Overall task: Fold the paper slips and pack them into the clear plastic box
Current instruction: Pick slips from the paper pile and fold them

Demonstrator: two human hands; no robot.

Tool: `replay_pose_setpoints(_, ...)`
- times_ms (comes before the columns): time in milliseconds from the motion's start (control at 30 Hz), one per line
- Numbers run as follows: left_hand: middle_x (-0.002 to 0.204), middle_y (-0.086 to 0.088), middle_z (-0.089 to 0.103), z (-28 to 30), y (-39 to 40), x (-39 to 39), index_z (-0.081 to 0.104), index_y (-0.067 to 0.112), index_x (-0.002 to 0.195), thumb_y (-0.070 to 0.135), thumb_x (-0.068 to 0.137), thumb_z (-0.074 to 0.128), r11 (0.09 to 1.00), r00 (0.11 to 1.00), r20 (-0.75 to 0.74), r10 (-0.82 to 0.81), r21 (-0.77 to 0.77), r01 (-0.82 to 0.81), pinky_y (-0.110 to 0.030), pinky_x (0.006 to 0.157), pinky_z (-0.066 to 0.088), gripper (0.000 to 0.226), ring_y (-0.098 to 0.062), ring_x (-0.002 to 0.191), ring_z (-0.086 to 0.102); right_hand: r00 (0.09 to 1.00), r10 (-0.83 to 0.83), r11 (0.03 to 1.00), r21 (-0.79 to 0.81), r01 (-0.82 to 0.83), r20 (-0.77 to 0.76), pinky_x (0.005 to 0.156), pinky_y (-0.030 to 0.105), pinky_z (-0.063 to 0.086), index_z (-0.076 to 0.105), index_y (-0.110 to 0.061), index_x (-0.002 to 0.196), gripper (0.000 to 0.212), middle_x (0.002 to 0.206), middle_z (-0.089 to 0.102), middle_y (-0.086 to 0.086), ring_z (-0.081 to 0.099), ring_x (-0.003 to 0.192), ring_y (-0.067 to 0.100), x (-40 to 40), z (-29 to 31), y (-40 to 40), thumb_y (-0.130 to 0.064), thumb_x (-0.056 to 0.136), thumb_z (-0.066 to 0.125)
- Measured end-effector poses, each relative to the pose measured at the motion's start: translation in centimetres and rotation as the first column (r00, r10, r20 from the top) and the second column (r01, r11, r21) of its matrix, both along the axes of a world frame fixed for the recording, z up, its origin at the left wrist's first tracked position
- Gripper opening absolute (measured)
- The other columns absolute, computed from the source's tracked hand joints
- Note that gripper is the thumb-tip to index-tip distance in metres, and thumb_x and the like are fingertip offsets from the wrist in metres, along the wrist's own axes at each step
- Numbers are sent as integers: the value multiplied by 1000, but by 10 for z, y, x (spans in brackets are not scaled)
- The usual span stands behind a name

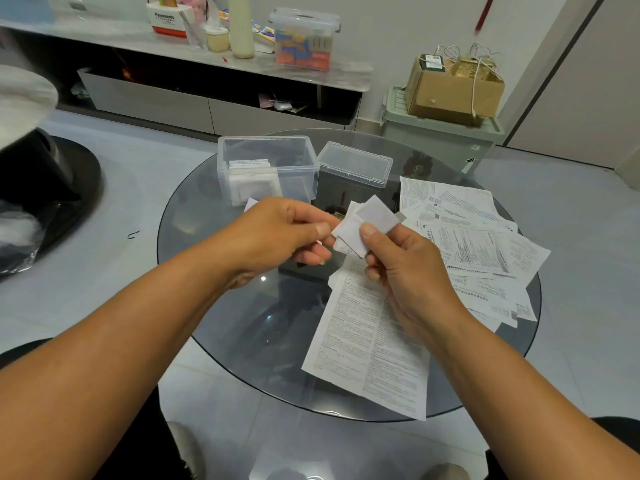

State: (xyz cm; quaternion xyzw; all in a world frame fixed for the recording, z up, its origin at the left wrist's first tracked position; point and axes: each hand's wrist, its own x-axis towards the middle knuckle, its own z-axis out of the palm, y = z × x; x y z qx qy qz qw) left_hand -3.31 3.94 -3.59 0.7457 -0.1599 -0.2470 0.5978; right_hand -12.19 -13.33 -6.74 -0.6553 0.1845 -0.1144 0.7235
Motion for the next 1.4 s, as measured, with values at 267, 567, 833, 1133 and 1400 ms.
replay_pose_setpoints(267,135,0,56,-25,-1,21,39,29,147,46,87,75,825,888,457,56,479,-299,-37,90,46,73,-24,116,57,996,-76,893,-440,91,52,78,24,52,62,-27,116,16,106,68,-13,66,94,5,1,-1,-1,-36,104,57)
replay_pose_setpoints(567,118,-7,66,-29,-17,25,51,24,140,27,86,80,818,936,348,64,519,-248,-47,91,53,61,-31,106,63,999,-40,899,-434,51,34,74,18,46,63,-26,120,20,104,66,-18,64,94,2,2,-6,2,-37,103,58)
replay_pose_setpoints(833,92,4,66,-25,-14,23,67,19,82,34,94,69,931,876,479,54,294,-218,-27,72,52,19,-13,82,63,998,-38,945,-324,52,52,77,19,51,66,-32,112,11,103,73,-11,69,92,2,3,1,-2,-35,103,59)
replay_pose_setpoints(1133,90,-3,75,-14,-12,11,70,19,93,17,88,77,992,912,409,-31,124,-22,-44,85,60,9,-26,86,70,997,35,999,18,-36,76,97,38,58,67,-18,126,25,115,77,-2,74,106,16,6,8,2,-22,102,62)
replay_pose_setpoints(1400,85,16,63,-11,-11,1,53,32,100,24,79,86,991,882,470,-41,134,-26,-21,63,54,39,-2,64,52,994,32,995,96,-42,108,94,40,60,64,-15,128,28,120,74,5,73,109,22,4,8,0,-19,100,64)
